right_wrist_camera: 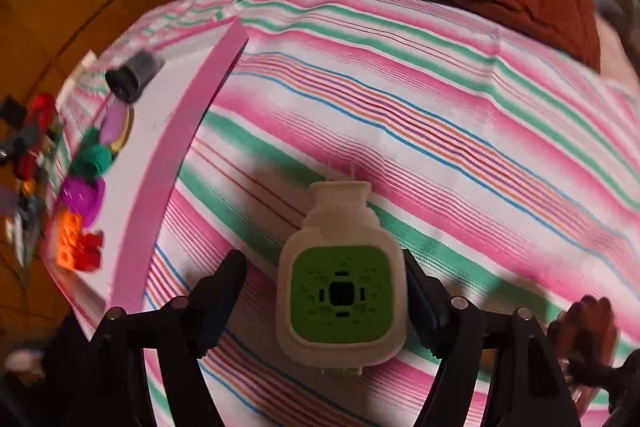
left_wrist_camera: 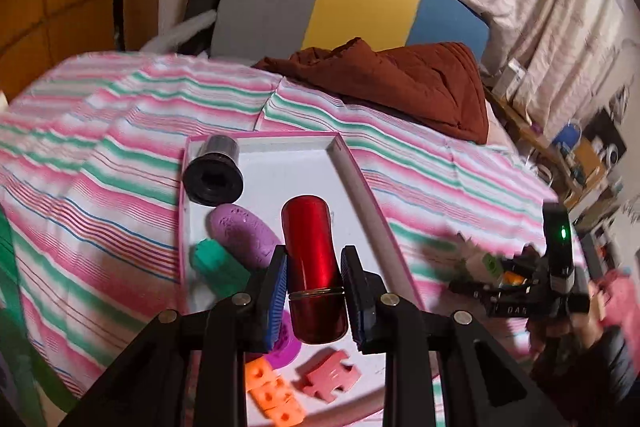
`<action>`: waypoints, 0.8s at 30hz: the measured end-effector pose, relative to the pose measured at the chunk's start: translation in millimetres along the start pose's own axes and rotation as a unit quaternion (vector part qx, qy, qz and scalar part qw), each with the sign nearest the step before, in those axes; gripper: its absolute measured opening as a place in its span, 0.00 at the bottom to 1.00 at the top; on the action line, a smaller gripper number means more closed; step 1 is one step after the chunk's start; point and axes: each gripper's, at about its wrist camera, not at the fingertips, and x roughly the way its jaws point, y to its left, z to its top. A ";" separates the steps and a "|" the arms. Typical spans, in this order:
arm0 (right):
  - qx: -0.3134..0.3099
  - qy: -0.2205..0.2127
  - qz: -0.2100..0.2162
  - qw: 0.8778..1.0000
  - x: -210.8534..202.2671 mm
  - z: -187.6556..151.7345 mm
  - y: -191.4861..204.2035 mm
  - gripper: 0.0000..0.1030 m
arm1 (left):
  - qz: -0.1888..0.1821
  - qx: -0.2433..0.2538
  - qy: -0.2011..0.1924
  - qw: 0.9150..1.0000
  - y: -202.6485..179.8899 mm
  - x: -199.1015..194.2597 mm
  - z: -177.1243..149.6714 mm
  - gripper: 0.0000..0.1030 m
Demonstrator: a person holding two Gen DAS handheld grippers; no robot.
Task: Organize rigid objects
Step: 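Lower the red cylinder into the tray and open the left gripper while the right carries the bottle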
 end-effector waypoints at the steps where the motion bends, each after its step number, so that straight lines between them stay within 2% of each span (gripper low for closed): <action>1: 0.002 0.001 0.000 1.000 -1.2 0.0 -0.4 0.73 | 0.003 0.000 -0.003 1.000 -0.4 0.9 2.0 0.25; 6: -0.018 0.005 -0.021 1.000 3.5 2.3 6.6 0.73 | 0.019 0.010 -0.006 1.000 -6.5 12.2 18.0 0.25; 15: 0.010 0.005 -0.026 1.000 -1.4 4.6 -4.9 0.71 | 0.041 0.018 0.022 0.999 -10.5 56.0 50.4 0.25; 18: -0.009 0.008 -0.041 0.999 0.9 3.5 1.8 0.59 | 0.046 0.017 0.032 0.998 -10.6 75.3 60.9 0.25; 19: -0.014 0.006 -0.044 0.999 1.1 3.5 3.6 0.51 | 0.048 0.020 0.035 0.998 -10.5 82.1 63.9 0.25; 22: -0.022 0.001 -0.051 0.998 0.0 2.2 4.8 0.51 | 0.057 0.011 0.039 0.998 -6.4 97.5 69.8 0.25; 24: -0.032 0.000 -0.057 0.998 0.3 1.4 6.8 0.51 | 0.058 0.002 0.059 0.997 -1.9 112.6 73.1 0.25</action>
